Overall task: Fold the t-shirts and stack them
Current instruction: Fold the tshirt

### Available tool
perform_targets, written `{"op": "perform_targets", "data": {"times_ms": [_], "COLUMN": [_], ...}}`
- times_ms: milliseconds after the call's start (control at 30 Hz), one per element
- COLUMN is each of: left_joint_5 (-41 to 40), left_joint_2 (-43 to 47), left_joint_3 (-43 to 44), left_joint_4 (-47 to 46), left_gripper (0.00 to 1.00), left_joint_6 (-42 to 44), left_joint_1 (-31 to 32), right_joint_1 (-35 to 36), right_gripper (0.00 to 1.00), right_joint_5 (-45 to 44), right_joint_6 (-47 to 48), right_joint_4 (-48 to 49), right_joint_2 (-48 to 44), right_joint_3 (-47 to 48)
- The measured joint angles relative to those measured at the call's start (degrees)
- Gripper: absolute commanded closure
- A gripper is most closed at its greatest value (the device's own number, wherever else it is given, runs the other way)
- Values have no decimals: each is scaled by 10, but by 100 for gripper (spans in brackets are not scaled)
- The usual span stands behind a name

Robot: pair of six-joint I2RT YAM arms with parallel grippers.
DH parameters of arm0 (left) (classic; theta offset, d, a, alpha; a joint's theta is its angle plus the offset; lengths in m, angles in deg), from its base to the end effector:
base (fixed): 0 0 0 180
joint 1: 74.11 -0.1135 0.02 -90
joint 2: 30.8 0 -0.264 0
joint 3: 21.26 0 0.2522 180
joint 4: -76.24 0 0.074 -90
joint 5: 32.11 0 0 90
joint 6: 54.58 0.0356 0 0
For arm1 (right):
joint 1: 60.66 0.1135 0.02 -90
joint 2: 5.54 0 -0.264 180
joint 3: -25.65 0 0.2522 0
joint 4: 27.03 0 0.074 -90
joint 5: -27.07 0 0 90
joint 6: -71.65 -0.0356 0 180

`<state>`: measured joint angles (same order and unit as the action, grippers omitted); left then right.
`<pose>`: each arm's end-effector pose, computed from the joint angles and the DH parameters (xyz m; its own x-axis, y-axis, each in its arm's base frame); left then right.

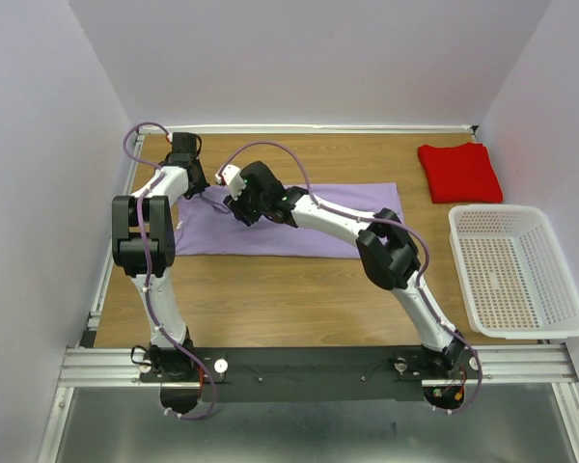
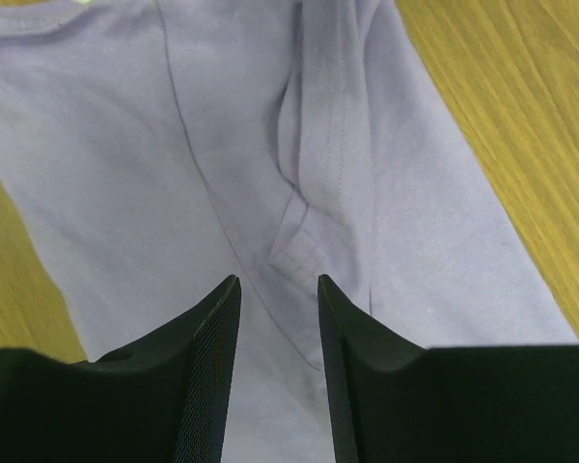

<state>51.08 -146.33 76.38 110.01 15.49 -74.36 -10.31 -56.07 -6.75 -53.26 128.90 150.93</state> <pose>0.4416 0.0061 0.1885 -0.7108 -0.3416 -0.6149 -0.3406 0.9320 -0.1240 0.3432 0.4208 0.1985 -0.1958 -0.5491 -0.8125 -0.8840 0.4575 -0.0962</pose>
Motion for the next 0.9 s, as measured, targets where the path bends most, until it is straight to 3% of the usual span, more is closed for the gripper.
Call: {"op": "perform_targets", "data": {"times_ms": [533,900], "left_joint_5": [0,-5], "left_joint_2": [-5,-33], "left_joint_3": [0,38], "left_joint_4": [7,12], "left_gripper": [98,98], "left_joint_6": [0,3], "left_joint_1": [0,0], "right_joint_1": [14,14], "right_gripper": [59,84], "right_joint_5": [-42,-77], "right_joint_6": [37,46], "right_joint_4": [0,0], "right_joint_2": [68,69], "right_joint_3": [42,43]}}
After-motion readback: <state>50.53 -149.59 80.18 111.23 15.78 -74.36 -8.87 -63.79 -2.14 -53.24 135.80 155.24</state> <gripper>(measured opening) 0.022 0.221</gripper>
